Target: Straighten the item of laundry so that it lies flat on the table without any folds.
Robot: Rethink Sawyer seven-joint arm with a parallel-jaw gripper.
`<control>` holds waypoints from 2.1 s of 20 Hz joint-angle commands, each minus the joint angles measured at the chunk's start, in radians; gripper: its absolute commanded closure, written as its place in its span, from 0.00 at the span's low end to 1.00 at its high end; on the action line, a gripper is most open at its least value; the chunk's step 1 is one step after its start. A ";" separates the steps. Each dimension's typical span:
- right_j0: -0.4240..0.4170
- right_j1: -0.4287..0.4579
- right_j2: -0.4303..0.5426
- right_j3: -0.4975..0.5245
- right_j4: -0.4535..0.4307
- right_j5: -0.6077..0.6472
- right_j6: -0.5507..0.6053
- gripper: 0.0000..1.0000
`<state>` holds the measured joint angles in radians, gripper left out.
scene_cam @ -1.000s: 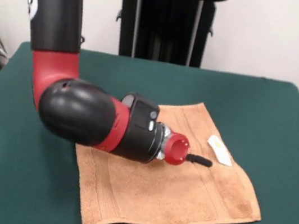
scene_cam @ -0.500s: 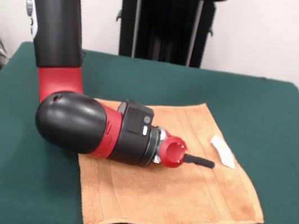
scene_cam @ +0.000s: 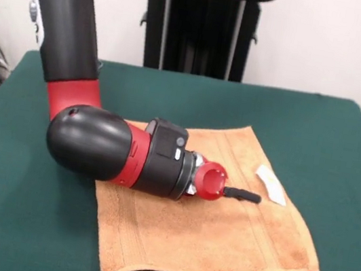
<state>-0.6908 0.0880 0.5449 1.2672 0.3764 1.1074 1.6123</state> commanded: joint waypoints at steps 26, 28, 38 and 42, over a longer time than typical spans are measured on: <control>0.588 0.067 -0.354 0.017 -0.328 -0.590 0.425 0.00; 0.551 0.080 -0.314 0.040 -0.289 -0.590 0.412 0.00; 0.442 0.141 -0.167 0.150 -0.133 -0.732 0.426 0.00; 0.423 0.154 -0.139 0.176 -0.111 -0.798 0.434 0.00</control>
<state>-0.3131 -0.1523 0.2147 1.2392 0.2988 0.9459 1.9258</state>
